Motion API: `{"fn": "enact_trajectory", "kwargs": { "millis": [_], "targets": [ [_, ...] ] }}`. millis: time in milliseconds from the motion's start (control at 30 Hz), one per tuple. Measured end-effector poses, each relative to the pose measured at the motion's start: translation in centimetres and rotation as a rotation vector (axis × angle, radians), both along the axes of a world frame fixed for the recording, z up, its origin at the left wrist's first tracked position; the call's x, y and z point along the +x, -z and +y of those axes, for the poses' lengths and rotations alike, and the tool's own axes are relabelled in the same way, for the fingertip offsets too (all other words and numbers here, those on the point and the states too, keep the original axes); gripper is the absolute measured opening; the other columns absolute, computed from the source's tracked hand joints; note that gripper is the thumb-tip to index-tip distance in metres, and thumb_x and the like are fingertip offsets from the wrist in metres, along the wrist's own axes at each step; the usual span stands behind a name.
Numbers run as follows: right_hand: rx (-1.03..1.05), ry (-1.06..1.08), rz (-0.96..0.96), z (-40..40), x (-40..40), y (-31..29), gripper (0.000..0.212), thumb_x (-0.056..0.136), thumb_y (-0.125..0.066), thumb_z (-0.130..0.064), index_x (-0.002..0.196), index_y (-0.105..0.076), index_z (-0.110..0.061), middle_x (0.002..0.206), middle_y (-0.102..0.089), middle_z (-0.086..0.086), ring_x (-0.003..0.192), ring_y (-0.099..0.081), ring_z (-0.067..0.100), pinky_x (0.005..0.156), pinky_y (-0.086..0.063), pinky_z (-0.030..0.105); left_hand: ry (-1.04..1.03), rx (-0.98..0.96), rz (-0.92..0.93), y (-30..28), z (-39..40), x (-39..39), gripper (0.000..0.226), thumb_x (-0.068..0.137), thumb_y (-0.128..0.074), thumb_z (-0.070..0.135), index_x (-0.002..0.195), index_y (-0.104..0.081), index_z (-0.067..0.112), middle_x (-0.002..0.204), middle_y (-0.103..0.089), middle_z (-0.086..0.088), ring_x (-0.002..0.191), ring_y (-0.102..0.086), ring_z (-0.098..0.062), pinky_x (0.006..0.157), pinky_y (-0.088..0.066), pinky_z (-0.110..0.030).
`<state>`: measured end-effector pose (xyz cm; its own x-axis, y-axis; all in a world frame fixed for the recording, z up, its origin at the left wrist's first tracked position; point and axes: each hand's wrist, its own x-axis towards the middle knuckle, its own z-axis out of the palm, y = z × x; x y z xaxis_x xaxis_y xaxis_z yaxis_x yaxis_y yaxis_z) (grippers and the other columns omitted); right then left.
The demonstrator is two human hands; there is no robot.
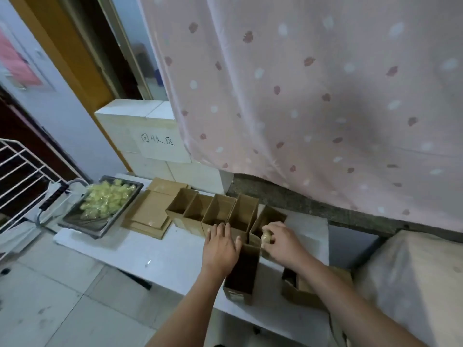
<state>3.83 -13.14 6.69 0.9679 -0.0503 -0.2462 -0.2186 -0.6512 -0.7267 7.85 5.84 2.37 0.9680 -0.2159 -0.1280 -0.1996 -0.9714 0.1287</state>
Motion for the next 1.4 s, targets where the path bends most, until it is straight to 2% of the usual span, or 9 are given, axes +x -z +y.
{"fn": "enact_trajectory", "kwargs": {
  "millis": [200,333,633,767,967,1033,1200,1333,1400],
  "targets": [
    [0.005,-0.077,-0.045,10.5,3.5,-2.6,0.061,0.09,-0.069,-0.021,0.146,-0.046,-0.02,0.14,-0.053,0.002,0.126,-0.052,0.018,0.107,-0.046,0.037,-0.099,0.017,-0.009,-1.1,10.9,1.2,0.062,0.105,-0.018,0.047,0.154,-0.028,0.01,0.158,-0.035,-0.011,0.146,-0.029,-0.026,0.123,-0.02,-0.041],
    [-0.01,-0.154,-0.019,18.8,5.3,-3.1,0.053,0.089,-0.067,-0.024,0.136,-0.043,-0.025,0.119,-0.057,0.0,0.099,-0.057,0.012,0.077,-0.048,0.026,-0.167,0.055,0.002,-1.7,19.1,1.8,0.061,0.105,-0.02,0.047,0.15,-0.035,0.009,0.152,-0.04,-0.013,0.141,-0.034,-0.03,0.121,-0.022,-0.043],
    [-0.102,-0.236,-0.067,34.4,8.9,-3.7,0.034,0.088,-0.067,-0.022,0.12,-0.062,-0.011,0.13,-0.043,-0.001,0.113,-0.052,0.02,0.088,-0.043,0.025,-0.246,0.11,0.005,-2.7,34.5,3.5,0.054,0.104,-0.026,0.041,0.144,-0.04,0.008,0.142,-0.048,-0.014,0.131,-0.042,-0.031,0.112,-0.03,-0.042],
    [-0.112,-0.237,-0.061,38.8,11.3,-3.0,0.034,0.088,-0.066,-0.024,0.119,-0.068,-0.012,0.117,-0.064,0.005,0.107,-0.058,0.021,0.083,-0.041,0.023,-0.305,0.068,0.014,-2.2,38.7,4.7,0.049,0.103,-0.026,0.042,0.135,-0.047,0.011,0.132,-0.053,-0.012,0.122,-0.046,-0.029,0.109,-0.033,-0.04],
    [-0.125,-0.23,-0.058,44.3,15.9,-0.8,0.026,0.088,-0.059,-0.014,0.106,-0.066,0.004,0.103,-0.067,0.021,0.098,-0.063,0.036,0.081,-0.053,0.046,-0.361,0.028,0.041,-0.7,44.1,7.4,0.046,0.102,-0.03,0.038,0.134,-0.046,0.01,0.135,-0.051,-0.011,0.126,-0.045,-0.028,0.112,-0.03,-0.039],
    [-0.107,-0.226,-0.068,46.3,18.0,0.5,0.022,0.088,-0.053,-0.012,0.099,-0.064,0.004,0.091,-0.066,0.02,0.081,-0.061,0.034,0.067,-0.051,0.041,-0.37,0.035,0.059,0.0,46.1,8.7,0.046,0.103,-0.028,0.038,0.137,-0.045,0.01,0.137,-0.05,-0.012,0.128,-0.042,-0.028,0.114,-0.028,-0.04],
    [0.011,-0.215,-0.043,52.0,23.8,3.7,0.051,0.091,-0.058,-0.011,0.14,-0.045,-0.018,0.084,-0.06,0.002,0.073,-0.056,0.013,0.06,-0.044,0.02,-0.385,0.074,0.084,2.0,51.8,13.6,0.05,0.104,-0.026,0.037,0.145,-0.04,0.011,0.137,-0.05,-0.009,0.13,-0.042,-0.027,0.115,-0.028,-0.039],
    [0.011,-0.179,-0.016,57.7,29.0,5.8,0.011,0.09,-0.06,-0.014,0.099,-0.053,-0.016,0.088,-0.059,0.0,0.083,-0.057,0.021,0.059,-0.036,0.024,-0.372,0.096,0.143,2.8,55.8,18.5,0.045,0.104,-0.026,0.036,0.136,-0.047,0.012,0.134,-0.054,-0.01,0.126,-0.045,-0.028,0.113,-0.03,-0.04],
    [0.031,-0.179,-0.017,60.2,31.5,6.3,0.012,0.088,-0.063,-0.014,0.093,-0.052,-0.018,0.085,-0.057,-0.003,0.08,-0.055,0.018,0.057,-0.033,0.022,-0.359,0.097,0.145,2.6,57.4,21.1,0.043,0.104,-0.027,0.036,0.132,-0.049,0.011,0.132,-0.054,-0.012,0.125,-0.046,-0.029,0.111,-0.031,-0.04]
  ]
}}
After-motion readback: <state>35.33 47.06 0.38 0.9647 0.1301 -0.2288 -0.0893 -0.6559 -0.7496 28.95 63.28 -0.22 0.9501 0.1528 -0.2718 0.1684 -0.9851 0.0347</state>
